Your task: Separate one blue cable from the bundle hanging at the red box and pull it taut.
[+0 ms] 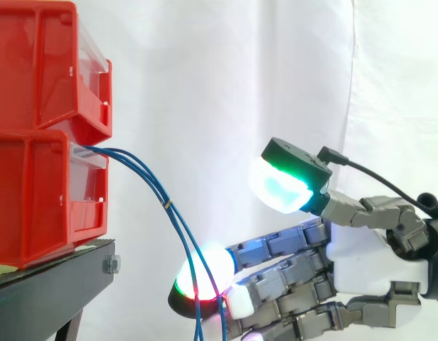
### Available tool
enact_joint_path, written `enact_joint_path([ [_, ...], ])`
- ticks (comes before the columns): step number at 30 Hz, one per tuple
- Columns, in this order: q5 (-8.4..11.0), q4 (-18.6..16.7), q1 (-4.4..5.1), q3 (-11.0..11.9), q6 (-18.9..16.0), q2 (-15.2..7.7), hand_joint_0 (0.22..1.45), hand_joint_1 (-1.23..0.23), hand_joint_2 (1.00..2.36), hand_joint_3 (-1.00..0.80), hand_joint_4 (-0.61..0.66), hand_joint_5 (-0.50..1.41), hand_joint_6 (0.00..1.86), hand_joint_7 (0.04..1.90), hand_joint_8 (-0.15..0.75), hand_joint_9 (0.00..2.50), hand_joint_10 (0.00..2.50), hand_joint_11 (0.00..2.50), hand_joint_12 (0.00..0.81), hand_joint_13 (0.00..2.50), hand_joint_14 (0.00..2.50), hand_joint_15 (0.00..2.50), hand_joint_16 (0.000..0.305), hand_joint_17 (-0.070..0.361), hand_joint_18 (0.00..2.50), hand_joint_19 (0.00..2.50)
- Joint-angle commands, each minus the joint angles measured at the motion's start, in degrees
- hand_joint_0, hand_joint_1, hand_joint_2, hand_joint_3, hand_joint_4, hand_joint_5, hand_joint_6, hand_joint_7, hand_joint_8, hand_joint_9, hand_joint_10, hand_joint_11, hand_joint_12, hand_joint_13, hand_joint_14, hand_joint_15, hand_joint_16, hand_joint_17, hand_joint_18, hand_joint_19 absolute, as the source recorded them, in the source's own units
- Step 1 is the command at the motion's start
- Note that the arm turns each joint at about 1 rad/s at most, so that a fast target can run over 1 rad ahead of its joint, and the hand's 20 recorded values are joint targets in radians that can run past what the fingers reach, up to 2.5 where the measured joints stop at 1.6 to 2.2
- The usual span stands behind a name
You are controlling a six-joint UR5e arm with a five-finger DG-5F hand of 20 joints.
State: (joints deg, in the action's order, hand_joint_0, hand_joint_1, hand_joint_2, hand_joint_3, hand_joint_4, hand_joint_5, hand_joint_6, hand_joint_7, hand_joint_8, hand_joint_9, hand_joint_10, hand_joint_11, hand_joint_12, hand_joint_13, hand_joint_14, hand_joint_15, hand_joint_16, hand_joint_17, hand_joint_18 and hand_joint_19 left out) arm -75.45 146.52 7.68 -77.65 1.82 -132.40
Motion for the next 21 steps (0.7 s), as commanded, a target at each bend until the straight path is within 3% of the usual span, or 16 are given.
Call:
enact_joint_path([
  [1,-0.40,-1.0,0.14,0.7,-0.9,-0.5,0.56,-0.61,1.00,-0.50,0.35,-0.16,0.50,0.86,0.357,0.87,0.01,0.44,0.348,0.60,0.01,0.26,0.045,0.102,0.55,0.47],
  [4,-0.40,-0.7,0.14,2.1,-0.9,-1.2,0.56,-0.61,1.00,-0.50,0.35,-0.16,0.50,0.85,0.359,0.87,0.01,0.44,0.348,0.60,0.01,0.26,0.045,0.102,0.56,0.47],
  [15,-1.01,-1.1,0.14,3.6,-2.2,-1.9,0.57,-0.61,1.00,-0.50,0.36,-0.15,0.50,0.86,0.357,0.88,0.01,0.45,0.347,0.60,0.01,0.26,0.045,0.101,0.56,0.47],
  [21,-1.63,-1.0,0.32,5.0,-2.6,-3.4,0.57,-0.61,1.00,-0.50,0.36,-0.15,0.50,0.87,0.356,0.89,0.01,0.44,0.345,0.60,0.01,0.27,0.045,0.100,0.56,0.47],
])
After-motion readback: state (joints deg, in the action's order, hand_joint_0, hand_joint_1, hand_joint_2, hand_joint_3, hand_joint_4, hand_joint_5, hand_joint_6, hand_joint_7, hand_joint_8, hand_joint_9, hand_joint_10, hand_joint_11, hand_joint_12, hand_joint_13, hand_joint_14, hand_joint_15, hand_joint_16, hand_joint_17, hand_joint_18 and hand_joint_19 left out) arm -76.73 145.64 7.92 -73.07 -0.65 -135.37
